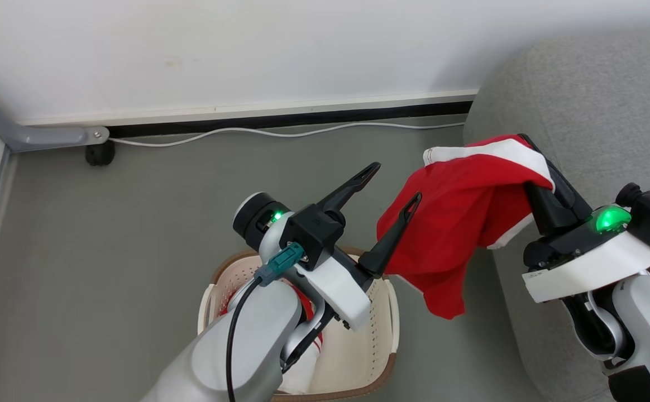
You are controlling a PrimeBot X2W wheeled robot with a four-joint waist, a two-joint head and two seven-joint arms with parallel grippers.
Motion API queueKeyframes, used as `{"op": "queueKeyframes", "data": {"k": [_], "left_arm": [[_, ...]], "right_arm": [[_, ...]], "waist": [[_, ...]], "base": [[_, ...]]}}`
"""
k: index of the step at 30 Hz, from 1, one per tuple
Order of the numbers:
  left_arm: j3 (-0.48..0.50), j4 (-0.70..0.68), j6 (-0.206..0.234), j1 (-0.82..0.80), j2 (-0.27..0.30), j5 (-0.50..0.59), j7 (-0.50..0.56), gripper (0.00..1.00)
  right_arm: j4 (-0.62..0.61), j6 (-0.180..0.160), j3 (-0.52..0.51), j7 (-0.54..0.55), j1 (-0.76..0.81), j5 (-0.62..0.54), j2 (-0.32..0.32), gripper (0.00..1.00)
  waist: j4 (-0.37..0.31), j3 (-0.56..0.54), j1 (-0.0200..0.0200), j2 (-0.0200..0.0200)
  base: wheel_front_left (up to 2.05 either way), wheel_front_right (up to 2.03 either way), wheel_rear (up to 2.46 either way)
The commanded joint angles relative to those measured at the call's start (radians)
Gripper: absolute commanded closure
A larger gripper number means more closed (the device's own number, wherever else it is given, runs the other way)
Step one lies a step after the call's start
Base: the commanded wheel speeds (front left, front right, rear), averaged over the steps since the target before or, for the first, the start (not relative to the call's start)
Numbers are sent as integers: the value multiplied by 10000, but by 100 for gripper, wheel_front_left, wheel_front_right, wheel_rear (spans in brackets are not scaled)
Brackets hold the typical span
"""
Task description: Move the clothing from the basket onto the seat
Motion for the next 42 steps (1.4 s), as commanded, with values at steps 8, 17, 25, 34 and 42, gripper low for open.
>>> {"op": "queueKeyframes", "data": {"k": [8, 17, 25, 34, 42], "left_arm": [[484, 48, -403, 343, 60, -64, -49, 0], [758, -56, -704, 859, 60, -83, -49, 0], [1119, -260, -876, 1347, 60, -127, -49, 0], [998, -358, -934, 1594, 60, -189, -49, 0], [472, -242, -939, 1272, 60, -352, -49, 0]], "right_arm": [[-347, 44, -65, -61, -9, 125, 74, 100], [-328, 44, -251, -61, -43, 132, 198, 100], [-184, 44, -198, -61, 0, 91, 401, 100], [-224, 44, -679, -61, 254, 145, 333, 100], [-655, 44, -1661, -61, 805, 159, 87, 100]], "waist": [[-1071, -187, 0, -1], [-2323, -588, 0, -1], [-3714, -1135, 0, -1], [-4728, -1240, 0, -1], [-4911, -978, 0, -1]], "base": [[0, 0, 0], [0, 0, 0], [0, 0, 0], [0, 0, 0], [0, 0, 0]]}}
